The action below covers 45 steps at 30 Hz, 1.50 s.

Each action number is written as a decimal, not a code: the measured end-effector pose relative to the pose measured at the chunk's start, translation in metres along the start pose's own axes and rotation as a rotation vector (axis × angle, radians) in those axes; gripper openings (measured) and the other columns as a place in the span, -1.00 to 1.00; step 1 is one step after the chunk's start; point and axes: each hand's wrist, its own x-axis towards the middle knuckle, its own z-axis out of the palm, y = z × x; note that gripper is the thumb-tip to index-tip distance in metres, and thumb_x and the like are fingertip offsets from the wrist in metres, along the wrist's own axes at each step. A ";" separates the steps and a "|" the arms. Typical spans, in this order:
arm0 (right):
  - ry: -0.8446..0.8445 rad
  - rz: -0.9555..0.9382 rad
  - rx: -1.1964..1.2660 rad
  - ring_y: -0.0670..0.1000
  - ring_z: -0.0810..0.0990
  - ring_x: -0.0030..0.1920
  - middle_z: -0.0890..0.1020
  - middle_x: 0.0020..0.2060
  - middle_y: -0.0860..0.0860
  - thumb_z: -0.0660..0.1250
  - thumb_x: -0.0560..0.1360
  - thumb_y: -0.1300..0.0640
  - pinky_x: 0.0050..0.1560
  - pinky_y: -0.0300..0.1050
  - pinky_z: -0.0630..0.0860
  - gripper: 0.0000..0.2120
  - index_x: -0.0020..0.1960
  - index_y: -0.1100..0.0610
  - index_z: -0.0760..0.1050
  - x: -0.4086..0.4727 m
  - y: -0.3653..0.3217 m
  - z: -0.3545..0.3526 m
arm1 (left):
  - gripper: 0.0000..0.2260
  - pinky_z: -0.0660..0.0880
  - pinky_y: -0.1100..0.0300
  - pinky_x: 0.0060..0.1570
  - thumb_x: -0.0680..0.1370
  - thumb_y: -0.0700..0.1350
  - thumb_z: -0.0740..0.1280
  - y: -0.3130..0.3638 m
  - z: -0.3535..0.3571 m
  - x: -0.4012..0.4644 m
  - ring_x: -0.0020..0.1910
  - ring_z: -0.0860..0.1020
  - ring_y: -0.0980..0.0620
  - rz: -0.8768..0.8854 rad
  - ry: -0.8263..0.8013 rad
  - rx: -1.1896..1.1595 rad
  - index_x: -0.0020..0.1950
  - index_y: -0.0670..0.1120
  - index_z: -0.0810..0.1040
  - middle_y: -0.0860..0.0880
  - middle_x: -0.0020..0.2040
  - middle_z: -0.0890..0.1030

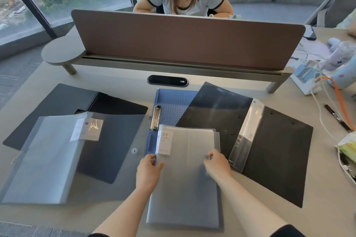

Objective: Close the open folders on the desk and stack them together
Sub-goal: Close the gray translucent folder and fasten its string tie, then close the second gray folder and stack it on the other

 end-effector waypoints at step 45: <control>-0.356 -0.554 -0.348 0.05 0.20 0.54 0.01 0.61 -0.08 0.23 0.58 0.09 0.45 0.07 0.28 -0.32 0.61 0.06 -0.01 -0.005 -0.355 0.232 | -0.20 -0.09 -0.08 0.57 0.54 0.32 0.24 -0.122 -0.222 0.124 0.64 -0.11 -0.13 0.097 0.127 0.492 0.63 0.03 -0.04 -0.07 0.66 -0.08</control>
